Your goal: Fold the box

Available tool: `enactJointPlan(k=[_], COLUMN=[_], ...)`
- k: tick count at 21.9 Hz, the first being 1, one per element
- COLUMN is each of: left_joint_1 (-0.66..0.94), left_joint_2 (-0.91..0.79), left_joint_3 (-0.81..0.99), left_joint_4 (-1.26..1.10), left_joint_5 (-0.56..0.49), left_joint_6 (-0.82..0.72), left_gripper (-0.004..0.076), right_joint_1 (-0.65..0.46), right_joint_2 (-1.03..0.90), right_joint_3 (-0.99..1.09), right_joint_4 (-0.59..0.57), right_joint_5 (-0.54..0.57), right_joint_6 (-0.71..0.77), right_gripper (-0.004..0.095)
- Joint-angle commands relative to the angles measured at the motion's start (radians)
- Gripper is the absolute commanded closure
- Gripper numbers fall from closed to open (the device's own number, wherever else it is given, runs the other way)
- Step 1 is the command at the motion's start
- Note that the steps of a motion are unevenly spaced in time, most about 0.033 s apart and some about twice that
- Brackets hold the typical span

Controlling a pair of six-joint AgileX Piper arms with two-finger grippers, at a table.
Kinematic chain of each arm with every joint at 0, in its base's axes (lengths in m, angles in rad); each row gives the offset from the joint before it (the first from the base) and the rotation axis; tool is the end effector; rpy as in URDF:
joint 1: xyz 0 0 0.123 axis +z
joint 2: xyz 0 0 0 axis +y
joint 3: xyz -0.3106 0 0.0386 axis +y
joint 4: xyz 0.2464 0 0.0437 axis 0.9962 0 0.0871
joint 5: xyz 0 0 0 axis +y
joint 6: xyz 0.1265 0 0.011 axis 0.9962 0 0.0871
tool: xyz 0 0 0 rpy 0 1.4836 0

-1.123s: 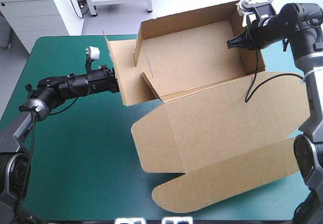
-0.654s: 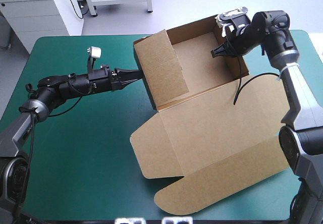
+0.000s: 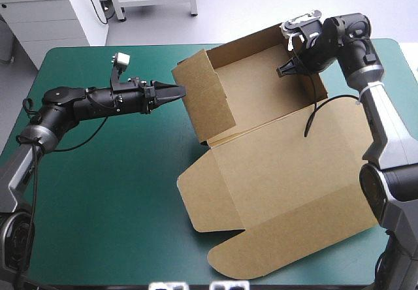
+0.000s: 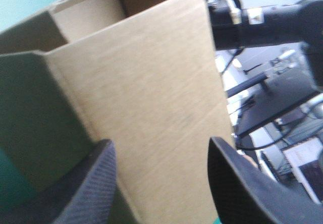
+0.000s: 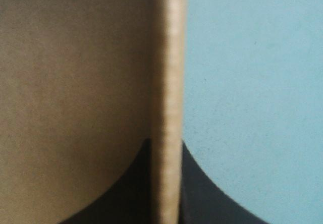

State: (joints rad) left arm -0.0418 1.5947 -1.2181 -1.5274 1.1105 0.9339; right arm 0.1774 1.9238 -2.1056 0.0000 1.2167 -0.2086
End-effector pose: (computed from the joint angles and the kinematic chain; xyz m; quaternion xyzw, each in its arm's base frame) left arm 0.3388 -0.1279 0.3618 0.1136 0.7544 -0.5540 0.3333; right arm 0.4450 0.0798 0.3855 -0.1826 0.9342 -0.0048 0.3065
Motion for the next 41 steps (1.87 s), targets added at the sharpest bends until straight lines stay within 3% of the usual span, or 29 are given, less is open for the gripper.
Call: enactJointPlan(k=[1,3,9,14,16,22,25,28,30,33,36,38,41], left_joint_1=[-0.030,-0.037,-0.048,-0.126,-0.155,-0.161,-0.163,-0.163,-0.163,-0.163,-0.162,-0.162,-0.162], left_joint_2=[-0.046,-0.046,-0.046,-0.046,-0.046,-0.046,-0.046,-0.046,-0.046,-0.050,-0.050,-0.048,-0.044], left_joint_3=[-0.081,-0.104,-0.105,-0.105,-0.105,-0.153,-0.207,-0.213,-0.216,-0.245,-0.287,-0.282,-0.281], left_joint_4=[0.117,0.193,0.203,0.244,0.273,0.572,0.720,0.743,0.766,0.757,0.729,0.691,0.733], left_joint_5=[-0.082,-0.113,-0.150,-0.256,-0.340,-0.351,-0.323,-0.320,-0.237,-0.172,-0.012,0.016,0.007], left_joint_6=[-0.172,-0.248,-0.278,-0.309,-0.369,-0.669,-0.797,-0.809,-0.811,-0.768,-0.627,-0.534,-0.602], left_gripper=[0.0321,0.0321,0.0321,0.0321,0.0321,0.0321,0.0321,0.0321,0.0321,0.0321,0.0307,0.0279,0.0277], right_joint_1=[0.008,0.013,0.013,0.038,0.070,0.148,0.164,0.164,0.164,0.164,0.164,0.164,0.164], right_joint_2=[-0.054,-0.054,-0.054,-0.054,-0.054,-0.054,-0.054,-0.054,-0.054,-0.054,-0.054,-0.054,-0.054], right_joint_3=[-0.030,-0.030,-0.030,-0.030,-0.030,-0.030,-0.030,-0.042,-0.049,-0.049,-0.049,-0.049,-0.049], right_joint_4=[0.016,0.016,0.016,0.010,-0.013,-0.091,-0.073,-0.036,-0.066,-0.077,-0.089,-0.089,-0.083], right_joint_5=[-0.035,-0.037,-0.042,-0.053,-0.075,-0.084,-0.110,-0.114,-0.118,-0.114,-0.122,-0.124,-0.120], right_joint_6=[0.027,0.027,0.040,0.068,0.092,0.144,0.167,0.168,0.168,0.168,0.168,0.168,0.168], right_gripper=[0.0925,0.0925,0.0925,0.0923,0.0923,0.0924,0.0924,0.0924,0.0924,0.0924,0.0924,0.0924,0.0924])
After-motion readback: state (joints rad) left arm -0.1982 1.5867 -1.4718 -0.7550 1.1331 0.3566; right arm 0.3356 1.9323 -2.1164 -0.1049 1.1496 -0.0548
